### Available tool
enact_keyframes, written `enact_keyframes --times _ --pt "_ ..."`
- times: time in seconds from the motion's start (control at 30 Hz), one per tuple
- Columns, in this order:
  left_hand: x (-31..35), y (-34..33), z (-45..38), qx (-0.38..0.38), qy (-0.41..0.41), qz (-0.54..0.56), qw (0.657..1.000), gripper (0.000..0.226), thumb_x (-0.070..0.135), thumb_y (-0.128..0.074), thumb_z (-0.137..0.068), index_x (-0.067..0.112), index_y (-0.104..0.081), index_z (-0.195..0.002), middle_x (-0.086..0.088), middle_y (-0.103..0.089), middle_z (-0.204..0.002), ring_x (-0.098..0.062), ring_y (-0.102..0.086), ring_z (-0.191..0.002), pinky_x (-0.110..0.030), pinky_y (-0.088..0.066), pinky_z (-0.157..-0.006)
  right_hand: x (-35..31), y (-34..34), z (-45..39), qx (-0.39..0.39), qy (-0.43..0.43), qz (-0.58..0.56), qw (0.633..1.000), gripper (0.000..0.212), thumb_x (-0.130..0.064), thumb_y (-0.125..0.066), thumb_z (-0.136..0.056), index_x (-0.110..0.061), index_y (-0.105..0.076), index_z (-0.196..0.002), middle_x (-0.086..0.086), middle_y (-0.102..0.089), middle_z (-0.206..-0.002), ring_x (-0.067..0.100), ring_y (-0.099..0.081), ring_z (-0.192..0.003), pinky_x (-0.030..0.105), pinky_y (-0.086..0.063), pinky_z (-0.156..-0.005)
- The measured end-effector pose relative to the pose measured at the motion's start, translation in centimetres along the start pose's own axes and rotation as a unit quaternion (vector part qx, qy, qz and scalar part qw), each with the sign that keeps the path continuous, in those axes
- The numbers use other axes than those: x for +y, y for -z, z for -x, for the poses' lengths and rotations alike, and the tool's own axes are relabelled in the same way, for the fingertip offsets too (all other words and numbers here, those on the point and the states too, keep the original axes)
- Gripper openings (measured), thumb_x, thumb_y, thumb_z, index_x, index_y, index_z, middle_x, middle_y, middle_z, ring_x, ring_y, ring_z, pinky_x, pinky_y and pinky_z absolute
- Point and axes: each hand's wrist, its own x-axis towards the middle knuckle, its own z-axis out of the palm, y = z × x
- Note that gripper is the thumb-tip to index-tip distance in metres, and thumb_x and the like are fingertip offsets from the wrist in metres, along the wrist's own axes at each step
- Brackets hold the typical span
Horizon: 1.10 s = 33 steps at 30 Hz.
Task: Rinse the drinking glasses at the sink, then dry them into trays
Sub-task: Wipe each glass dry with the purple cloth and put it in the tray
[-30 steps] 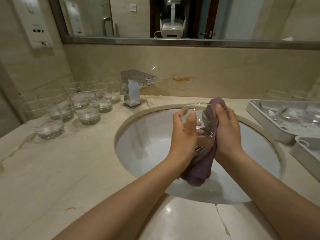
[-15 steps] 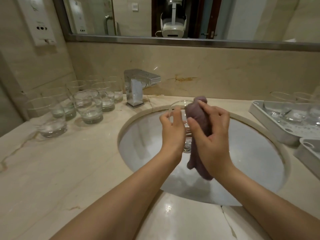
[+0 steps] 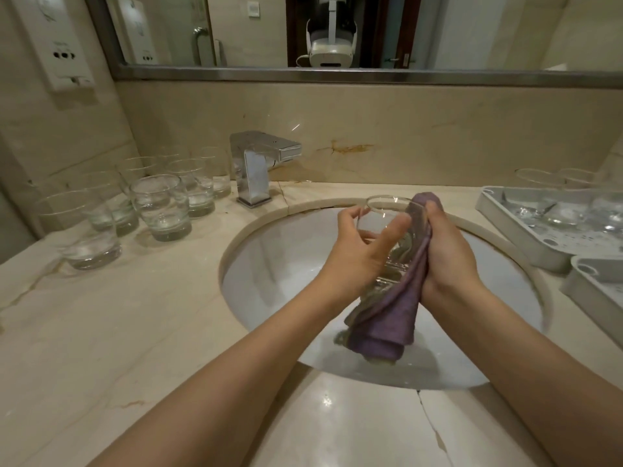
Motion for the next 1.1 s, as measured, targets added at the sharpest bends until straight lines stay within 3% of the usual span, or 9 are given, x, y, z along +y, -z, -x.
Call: enact_keyframes --times 0.1,0.23,0.33,0.43,0.57,0.7,0.8,0.9,1.1 --pt "-0.5 0.5 -0.3 0.023 -0.009 -0.036 0.999 0.078 0.054 -0.075 -0.072 0.032 -0.022 -0.125 -0.006 -0.041 -0.117 -0.012 -0.049 -0.096 -0.017 -0.041 -0.074 -0.2 -0.1 0.4 0.011 0.014 0.025 1.0 0.025 -0.035 -0.054 -0.096 -0.015 -0.062 -0.109 0.005 -0.066 -0.097 0.015 -0.066 -0.08 0.032 -0.055 -0.077" --pt "-1.1 0.7 -0.8 0.079 0.01 0.029 0.996 0.05 0.048 -0.055 -0.092 0.027 -0.029 -0.129 -0.005 -0.052 -0.108 -0.016 -0.058 -0.094 -0.032 -0.051 -0.081 0.4 -0.7 1.5 -0.015 0.146 0.166 0.975 0.032 -0.033 -0.055 -0.094 -0.021 -0.058 -0.124 0.001 -0.06 -0.116 0.008 -0.059 -0.104 0.025 -0.046 -0.095" --pt "-1.5 1.0 -1.2 0.137 0.051 0.101 0.984 0.053 0.055 -0.038 -0.096 0.016 -0.039 -0.132 -0.009 -0.061 -0.114 -0.02 -0.063 -0.099 -0.034 -0.052 -0.077 2.3 -0.9 2.6 -0.085 0.347 0.35 0.866 0.049 -0.031 -0.057 -0.089 -0.021 -0.049 -0.136 -0.004 -0.039 -0.12 -0.01 -0.044 -0.107 0.005 -0.034 -0.096" --pt "-1.5 0.8 -1.0 0.151 0.049 0.123 0.98 0.066 0.061 -0.033 -0.089 0.012 -0.046 -0.13 -0.016 -0.064 -0.116 -0.026 -0.067 -0.099 -0.035 -0.057 -0.07 3.8 -0.8 2.4 -0.09 0.448 0.396 0.797 0.055 -0.038 -0.053 -0.086 -0.02 -0.048 -0.138 -0.003 -0.034 -0.121 0.003 -0.043 -0.112 0.017 -0.04 -0.098" --pt "-1.2 -0.4 -0.4 0.104 0.038 0.104 0.988 0.044 0.049 -0.033 -0.099 0.015 -0.041 -0.126 -0.01 -0.063 -0.109 -0.02 -0.066 -0.09 -0.029 -0.056 -0.066 1.7 -0.5 1.7 -0.024 0.368 0.286 0.885 0.038 -0.03 -0.056 -0.087 -0.025 -0.055 -0.126 0.002 -0.045 -0.116 -0.012 -0.048 -0.095 0.004 -0.036 -0.087" --pt "-1.2 -0.4 -0.5 0.069 0.011 0.072 0.995 0.053 0.054 -0.043 -0.094 0.014 -0.043 -0.128 -0.012 -0.064 -0.108 -0.023 -0.067 -0.094 -0.037 -0.055 -0.078 0.1 -0.6 1.0 -0.036 0.101 0.052 0.993 0.008 -0.017 -0.053 -0.092 -0.016 -0.06 -0.093 0.006 -0.061 -0.086 0.016 -0.06 -0.075 0.029 -0.051 -0.07" --pt "-0.4 0.3 -0.5 0.015 0.019 0.053 0.998 0.063 0.06 -0.049 -0.089 0.014 -0.039 -0.131 -0.011 -0.062 -0.109 -0.01 -0.064 -0.078 -0.024 -0.051 -0.065 0.0 -0.4 0.7 -0.036 -0.015 0.0 0.999 0.013 -0.021 -0.053 -0.091 -0.011 -0.06 -0.097 0.014 -0.062 -0.092 0.026 -0.062 -0.079 0.039 -0.056 -0.073" --pt "-0.2 0.6 -0.5 -0.021 0.024 -0.018 0.999 0.077 0.057 -0.063 -0.083 0.023 -0.024 -0.14 -0.008 -0.05 -0.123 -0.002 -0.056 -0.09 -0.006 -0.045 -0.065 0.0 -0.1 0.6 -0.015 -0.051 0.006 0.999 0.017 -0.026 -0.054 -0.091 -0.013 -0.062 -0.1 0.013 -0.066 -0.099 0.032 -0.067 -0.085 0.049 -0.059 -0.065" --pt "-0.6 1.3 -0.8 0.078 0.002 -0.008 0.997 0.05 0.044 -0.06 -0.088 0.03 -0.025 -0.122 0.002 -0.051 -0.099 -0.006 -0.054 -0.089 -0.01 -0.04 -0.067 0.5 -0.7 1.4 -0.013 0.073 0.112 0.991 0.025 -0.027 -0.052 -0.097 -0.019 -0.061 -0.118 0.003 -0.064 -0.107 0.011 -0.062 -0.092 0.03 -0.05 -0.086"
